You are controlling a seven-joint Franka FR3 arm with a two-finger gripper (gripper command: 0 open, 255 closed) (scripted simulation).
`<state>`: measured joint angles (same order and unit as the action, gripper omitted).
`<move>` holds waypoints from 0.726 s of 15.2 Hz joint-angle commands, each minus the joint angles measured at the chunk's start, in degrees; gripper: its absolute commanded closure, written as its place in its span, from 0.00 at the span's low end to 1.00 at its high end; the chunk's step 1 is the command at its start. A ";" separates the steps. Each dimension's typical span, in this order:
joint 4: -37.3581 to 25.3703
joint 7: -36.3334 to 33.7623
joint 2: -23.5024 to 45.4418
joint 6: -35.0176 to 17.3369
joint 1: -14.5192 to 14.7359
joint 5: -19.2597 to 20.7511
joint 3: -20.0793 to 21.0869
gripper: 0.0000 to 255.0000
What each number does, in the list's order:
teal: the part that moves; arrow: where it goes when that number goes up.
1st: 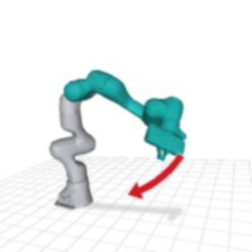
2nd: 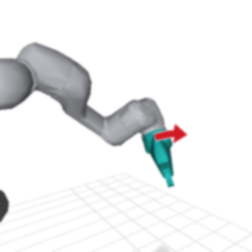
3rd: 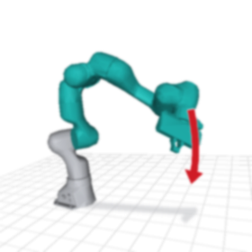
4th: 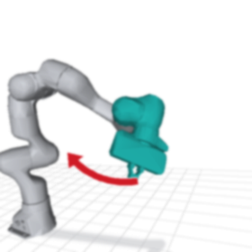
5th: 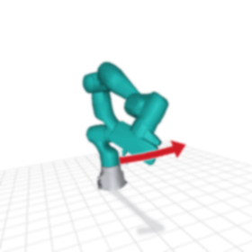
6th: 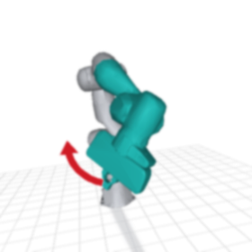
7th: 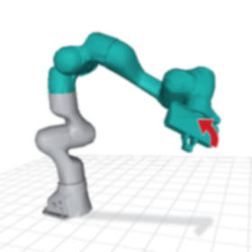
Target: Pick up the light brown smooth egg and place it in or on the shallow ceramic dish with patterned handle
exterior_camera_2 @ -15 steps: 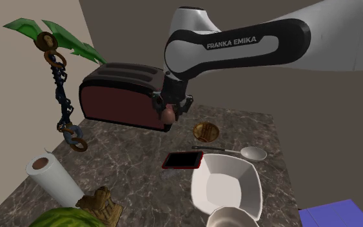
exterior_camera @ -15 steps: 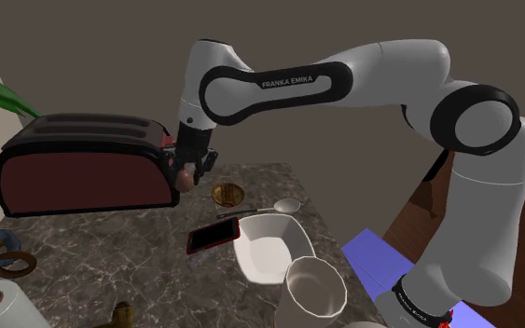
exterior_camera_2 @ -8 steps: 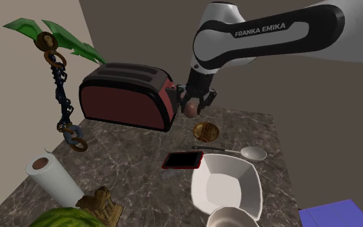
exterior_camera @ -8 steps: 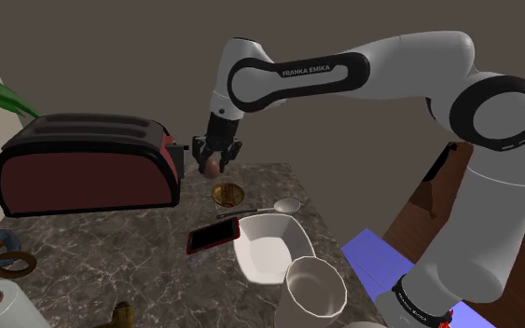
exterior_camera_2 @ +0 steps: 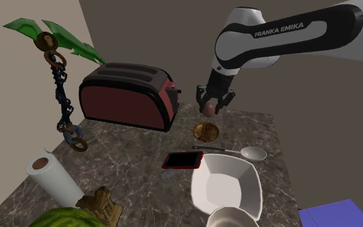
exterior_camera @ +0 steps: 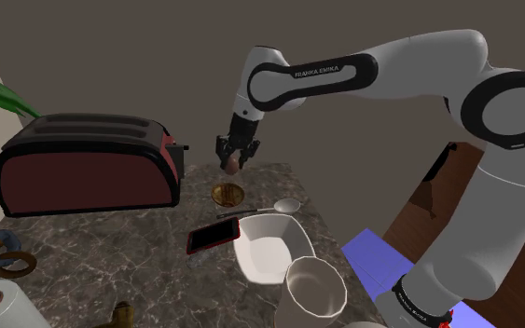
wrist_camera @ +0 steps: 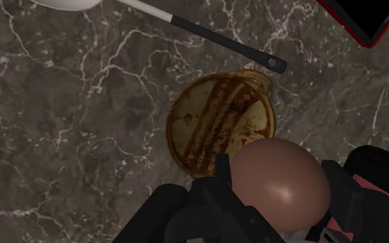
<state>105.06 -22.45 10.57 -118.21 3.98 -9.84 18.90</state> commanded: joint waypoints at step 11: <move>4.91 1.15 3.34 -8.06 0.28 0.34 -0.15 1.00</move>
<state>109.69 -21.31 13.70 -125.73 4.20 -9.53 18.74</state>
